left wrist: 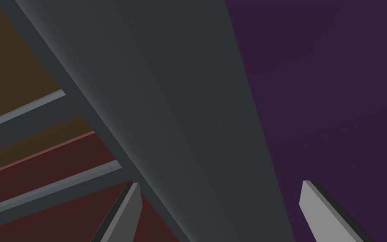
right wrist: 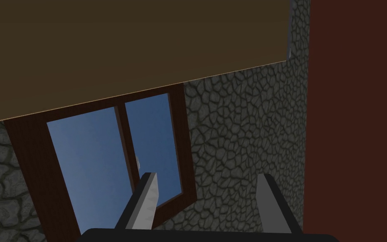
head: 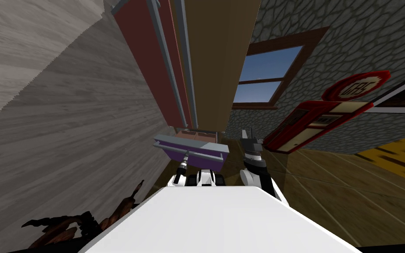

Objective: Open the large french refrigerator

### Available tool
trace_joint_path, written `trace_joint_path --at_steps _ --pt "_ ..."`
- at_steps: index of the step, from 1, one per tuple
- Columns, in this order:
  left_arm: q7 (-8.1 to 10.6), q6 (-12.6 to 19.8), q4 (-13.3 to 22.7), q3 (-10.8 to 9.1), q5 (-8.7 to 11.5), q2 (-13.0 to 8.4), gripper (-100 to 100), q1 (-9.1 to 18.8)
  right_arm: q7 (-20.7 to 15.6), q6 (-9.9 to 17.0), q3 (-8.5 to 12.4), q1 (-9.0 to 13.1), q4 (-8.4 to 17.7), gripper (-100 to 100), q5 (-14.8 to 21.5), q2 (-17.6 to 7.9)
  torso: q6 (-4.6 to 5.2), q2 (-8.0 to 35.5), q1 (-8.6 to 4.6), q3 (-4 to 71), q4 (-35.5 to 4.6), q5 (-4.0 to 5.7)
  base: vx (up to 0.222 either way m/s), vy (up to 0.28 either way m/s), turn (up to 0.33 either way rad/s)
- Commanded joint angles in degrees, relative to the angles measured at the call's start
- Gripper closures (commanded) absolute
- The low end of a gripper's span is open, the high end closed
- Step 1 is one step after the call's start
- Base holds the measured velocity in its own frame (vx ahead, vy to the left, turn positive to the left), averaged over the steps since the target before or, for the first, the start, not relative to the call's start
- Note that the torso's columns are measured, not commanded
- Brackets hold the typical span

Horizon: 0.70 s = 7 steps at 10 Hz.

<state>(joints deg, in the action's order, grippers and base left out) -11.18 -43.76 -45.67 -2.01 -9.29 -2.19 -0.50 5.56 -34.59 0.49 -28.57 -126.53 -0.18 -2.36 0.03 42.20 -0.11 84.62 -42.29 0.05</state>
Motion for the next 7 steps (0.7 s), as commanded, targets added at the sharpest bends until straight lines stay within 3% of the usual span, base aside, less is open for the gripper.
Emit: trace_joint_path --at_steps 1,7 --pt "0.34 3.2 -1.4 0.11 0.1 0.0 -100 1.6 0.0 0.0 0.0 0.0 0.0 0 0.0 0.0 -0.01 -0.1 0.03 0.0 0.0 -0.03 -0.053 -0.008 0.02" --pt "1.84 11.8 -4.0 0.17 0.6 -1.0 -100 8.0 0.0 0.0 0.0 0.0 0.0 0 0.0 0.0 0.0 0.8 -0.3 -0.4 -0.6 0.28 -0.085 -0.006 0.017"
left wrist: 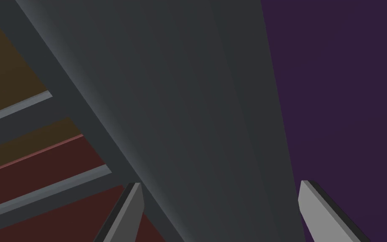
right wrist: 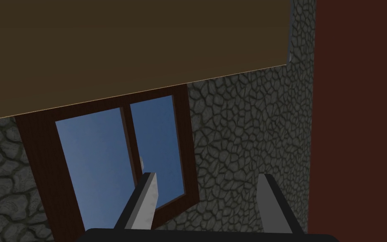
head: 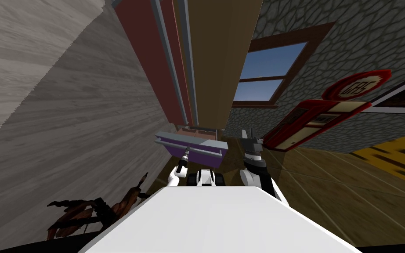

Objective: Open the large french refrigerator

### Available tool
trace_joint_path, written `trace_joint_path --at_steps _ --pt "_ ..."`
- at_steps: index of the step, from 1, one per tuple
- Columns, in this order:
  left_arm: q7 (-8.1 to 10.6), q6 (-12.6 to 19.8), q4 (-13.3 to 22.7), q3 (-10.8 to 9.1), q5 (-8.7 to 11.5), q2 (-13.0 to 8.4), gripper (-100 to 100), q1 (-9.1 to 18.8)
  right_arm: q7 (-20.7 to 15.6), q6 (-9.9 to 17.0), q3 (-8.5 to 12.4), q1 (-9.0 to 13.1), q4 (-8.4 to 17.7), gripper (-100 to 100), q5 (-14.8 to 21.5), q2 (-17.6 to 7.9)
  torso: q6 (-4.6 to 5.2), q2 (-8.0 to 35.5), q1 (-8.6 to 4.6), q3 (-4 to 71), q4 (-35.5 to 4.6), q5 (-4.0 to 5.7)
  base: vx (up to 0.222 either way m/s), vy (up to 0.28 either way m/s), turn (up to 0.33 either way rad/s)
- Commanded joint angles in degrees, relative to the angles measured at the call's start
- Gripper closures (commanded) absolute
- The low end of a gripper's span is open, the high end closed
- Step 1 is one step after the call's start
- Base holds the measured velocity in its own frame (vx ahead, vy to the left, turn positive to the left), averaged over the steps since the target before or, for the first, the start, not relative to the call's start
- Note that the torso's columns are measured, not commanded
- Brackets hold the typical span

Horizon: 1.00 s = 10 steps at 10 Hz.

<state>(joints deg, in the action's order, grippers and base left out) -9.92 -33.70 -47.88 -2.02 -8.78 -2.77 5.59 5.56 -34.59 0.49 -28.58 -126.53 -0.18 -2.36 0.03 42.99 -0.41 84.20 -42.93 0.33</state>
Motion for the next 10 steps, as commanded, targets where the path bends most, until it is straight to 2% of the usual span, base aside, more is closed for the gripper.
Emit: trace_joint_path --at_steps 1,3,4,5,10 --pt "0.83 3.2 -2.2 0.2 0.2 -0.6 -100 3.0 0.0 0.0 0.0 0.0 0.0 0 0.0 0.0 0.06 0.1 -0.12 0.0 -0.1 0.06 -0.086 -0.004 0.007" --pt "0.83 3.2 -2.2 0.2 0.2 -0.6 -100 3.0 0.0 0.0 0.0 0.0 0.0 0 0.0 0.0 0.01 0.3 -0.16 -0.2 -0.4 0.18 -0.045 0.011 -0.001" --pt "0.65 4.3 -1.0 0.07 0.2 -0.3 -100 2.2 0.0 0.0 0.0 0.0 0.0 0 0.0 0.0 -0.01 0.3 -0.14 -0.2 -0.3 0.15 0.0 0.008 0.0" --pt "0.65 4.3 -0.7 0.07 0.2 -0.3 0 1.9 0.0 0.0 0.0 0.0 0.0 0 0.0 0.0 -0.02 0.1 -0.06 -0.1 -0.1 0.05 0.0 0.0 0.0" --pt "0.73 5.1 0.2 0.0 0.2 -0.3 0 1.1 0.0 0.0 0.0 0.0 0.0 0 0.0 0.0 -0.01 -0.6 0.31 0.3 0.5 -0.26 0.0 0.0 0.0"
